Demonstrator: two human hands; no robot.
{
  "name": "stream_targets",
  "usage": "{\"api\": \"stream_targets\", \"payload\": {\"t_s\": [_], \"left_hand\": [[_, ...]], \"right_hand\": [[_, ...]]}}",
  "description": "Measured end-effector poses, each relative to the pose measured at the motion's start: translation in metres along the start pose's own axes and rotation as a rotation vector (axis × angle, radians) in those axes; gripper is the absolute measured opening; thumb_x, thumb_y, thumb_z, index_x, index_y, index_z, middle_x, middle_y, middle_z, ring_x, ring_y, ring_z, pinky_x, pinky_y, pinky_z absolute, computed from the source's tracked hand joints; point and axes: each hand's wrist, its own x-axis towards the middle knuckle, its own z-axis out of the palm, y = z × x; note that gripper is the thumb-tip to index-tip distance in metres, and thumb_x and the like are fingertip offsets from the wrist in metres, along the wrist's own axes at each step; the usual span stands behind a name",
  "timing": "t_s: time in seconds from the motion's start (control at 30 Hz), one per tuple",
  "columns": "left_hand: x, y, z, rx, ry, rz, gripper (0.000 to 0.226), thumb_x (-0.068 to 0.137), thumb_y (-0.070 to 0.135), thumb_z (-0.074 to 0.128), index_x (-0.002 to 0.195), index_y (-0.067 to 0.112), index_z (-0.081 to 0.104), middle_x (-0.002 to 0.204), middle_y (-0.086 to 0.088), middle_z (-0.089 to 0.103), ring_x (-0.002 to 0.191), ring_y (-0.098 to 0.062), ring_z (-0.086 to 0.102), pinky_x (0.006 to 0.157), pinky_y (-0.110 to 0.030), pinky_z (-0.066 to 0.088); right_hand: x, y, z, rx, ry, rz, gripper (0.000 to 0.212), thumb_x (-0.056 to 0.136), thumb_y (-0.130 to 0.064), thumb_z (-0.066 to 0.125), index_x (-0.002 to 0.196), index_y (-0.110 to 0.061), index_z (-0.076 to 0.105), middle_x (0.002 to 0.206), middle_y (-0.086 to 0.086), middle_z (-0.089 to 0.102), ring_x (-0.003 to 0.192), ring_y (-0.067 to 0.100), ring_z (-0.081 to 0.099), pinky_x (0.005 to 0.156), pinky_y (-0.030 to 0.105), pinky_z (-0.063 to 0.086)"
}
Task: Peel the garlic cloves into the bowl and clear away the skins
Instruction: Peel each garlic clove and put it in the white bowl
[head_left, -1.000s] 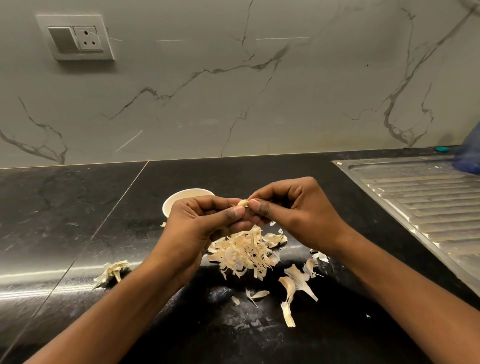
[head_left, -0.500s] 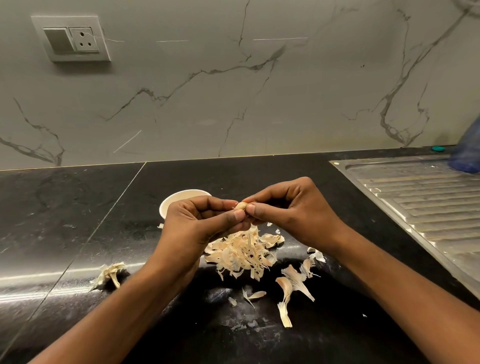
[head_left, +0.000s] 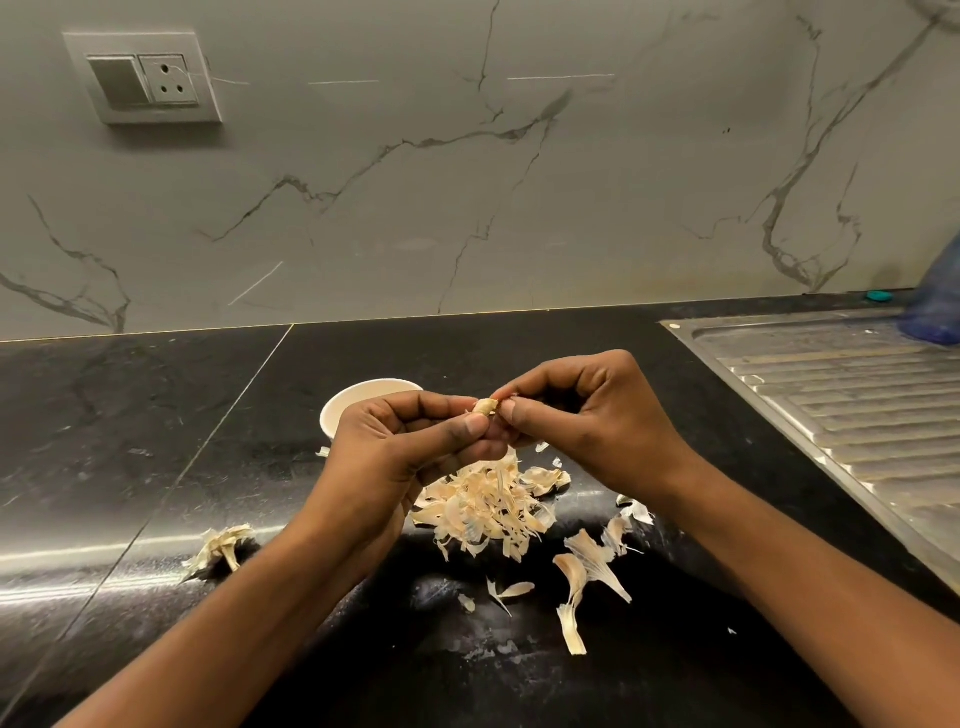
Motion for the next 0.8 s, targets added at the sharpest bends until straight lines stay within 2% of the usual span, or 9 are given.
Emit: {"api": "stream_targets", "payload": {"t_s": [0.1, 0.3, 0.5, 0.63, 0.8], "left_hand": [[0.0000, 0.0012, -0.0007, 0.010, 0.014, 0.006, 0.033, 0.074, -0.001, 0.074, 0.106, -0.011, 0.071, 0.098, -0.029, 0.077, 0.087, -0.036, 0.080, 0.077, -0.032, 0.066], [-0.0011, 0.0019, -0.0010, 0.047, 0.013, 0.023, 0.031, 0.074, -0.001, 0.075, 0.104, -0.009, 0.071, 0.097, -0.027, 0.078, 0.089, -0.038, 0.079, 0.077, -0.031, 0.066], [0.0000, 0.0013, -0.0028, 0.062, 0.004, 0.009, 0.033, 0.077, -0.001, 0.075, 0.108, -0.011, 0.071, 0.099, -0.028, 0.077, 0.089, -0.038, 0.079, 0.079, -0.033, 0.066], [0.0011, 0.0011, -0.0017, 0.045, -0.008, -0.036, 0.034, 0.078, 0.004, 0.073, 0.110, -0.008, 0.073, 0.100, -0.029, 0.077, 0.081, -0.030, 0.079, 0.072, -0.028, 0.065], [0.0014, 0.0023, -0.0013, -0.032, 0.010, -0.086, 0.027, 0.077, 0.003, 0.071, 0.102, -0.006, 0.077, 0.095, -0.029, 0.076, 0.076, -0.028, 0.078, 0.067, -0.025, 0.064]], "right_hand": [[-0.0004, -0.0015, -0.0030, 0.059, -0.041, 0.020, 0.014, 0.094, -0.002, 0.076, 0.107, 0.001, 0.080, 0.095, 0.009, 0.082, 0.084, 0.026, 0.080, 0.075, 0.028, 0.064], [0.0010, -0.0021, -0.0034, 0.004, -0.060, -0.012, 0.020, 0.092, -0.014, 0.079, 0.109, -0.003, 0.081, 0.097, 0.005, 0.082, 0.087, 0.023, 0.080, 0.076, 0.030, 0.065], [0.0025, -0.0015, -0.0040, 0.008, -0.058, -0.007, 0.014, 0.097, -0.010, 0.073, 0.107, -0.001, 0.079, 0.093, 0.009, 0.081, 0.083, 0.025, 0.079, 0.074, 0.029, 0.065], [0.0029, 0.0001, -0.0012, 0.014, -0.035, 0.042, 0.011, 0.099, -0.008, 0.071, 0.103, -0.002, 0.078, 0.087, 0.011, 0.079, 0.075, 0.026, 0.077, 0.069, 0.027, 0.063], [0.0031, -0.0006, -0.0034, 0.033, 0.005, 0.069, 0.011, 0.095, -0.008, 0.077, 0.103, -0.001, 0.079, 0.086, 0.011, 0.079, 0.076, 0.026, 0.078, 0.071, 0.032, 0.065]]}}
